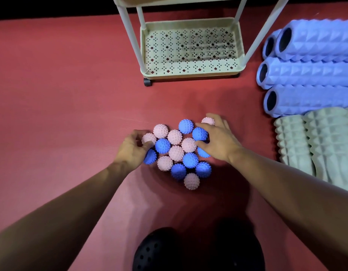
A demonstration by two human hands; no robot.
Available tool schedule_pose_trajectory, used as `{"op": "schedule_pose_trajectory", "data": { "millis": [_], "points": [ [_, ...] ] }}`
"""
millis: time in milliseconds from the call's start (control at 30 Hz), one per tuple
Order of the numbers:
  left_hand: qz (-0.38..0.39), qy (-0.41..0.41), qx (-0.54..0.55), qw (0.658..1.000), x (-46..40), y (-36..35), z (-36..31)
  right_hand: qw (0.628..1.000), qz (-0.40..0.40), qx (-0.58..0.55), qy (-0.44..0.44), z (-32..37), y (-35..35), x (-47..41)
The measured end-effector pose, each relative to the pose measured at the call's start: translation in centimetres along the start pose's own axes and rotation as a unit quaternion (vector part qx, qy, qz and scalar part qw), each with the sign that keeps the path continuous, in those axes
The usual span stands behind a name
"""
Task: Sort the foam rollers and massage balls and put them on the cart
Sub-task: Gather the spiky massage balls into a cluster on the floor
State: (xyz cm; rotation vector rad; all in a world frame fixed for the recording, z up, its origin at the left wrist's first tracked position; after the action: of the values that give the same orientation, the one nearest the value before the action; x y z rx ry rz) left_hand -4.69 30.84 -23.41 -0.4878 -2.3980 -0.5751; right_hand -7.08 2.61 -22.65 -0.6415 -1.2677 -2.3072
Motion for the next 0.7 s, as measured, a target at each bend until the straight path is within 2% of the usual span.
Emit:
{"op": "schedule_pose_trajectory", "data": {
  "millis": [233, 367, 467, 700],
  "points": [
    [-0.024, -0.008, 0.002, 1.0, -0.6, -0.4, 0.5, 1.0, -0.001, 0.008, -0.018, 0.2, 0.0, -0.1],
    [-0.014, -0.013, 0.005, 1.0, -0.8, -0.3, 1.0, 0.999, -0.027, 0.032, -0.02, 0.3, 0.4, -0.5],
    [-0.01, -0.019, 0.001, 1.0, -0.9, -0.2, 1.2, 0.999, -0.017, 0.04, -0.019, 0.0, 0.5, -0.5],
    [-0.003, -0.033, -0.026, 0.999, -0.8, -0.1, 1.2, 1.0, -0.013, 0.008, -0.018, -0.2, 0.4, -0.5]
  ]
}}
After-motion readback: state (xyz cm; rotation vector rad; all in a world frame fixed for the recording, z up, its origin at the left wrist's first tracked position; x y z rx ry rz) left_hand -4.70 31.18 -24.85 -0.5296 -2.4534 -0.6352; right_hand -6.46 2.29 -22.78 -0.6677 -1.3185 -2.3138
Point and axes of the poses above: each hand's wrist, its own x-axis away from the middle knuckle, its own y-axis out of the back of the hand, z = x × y, the point moved 1 cm from there along -x, towards the middle knuckle, and after that the axes turned 13 degrees about z, right-handed, at the moved point
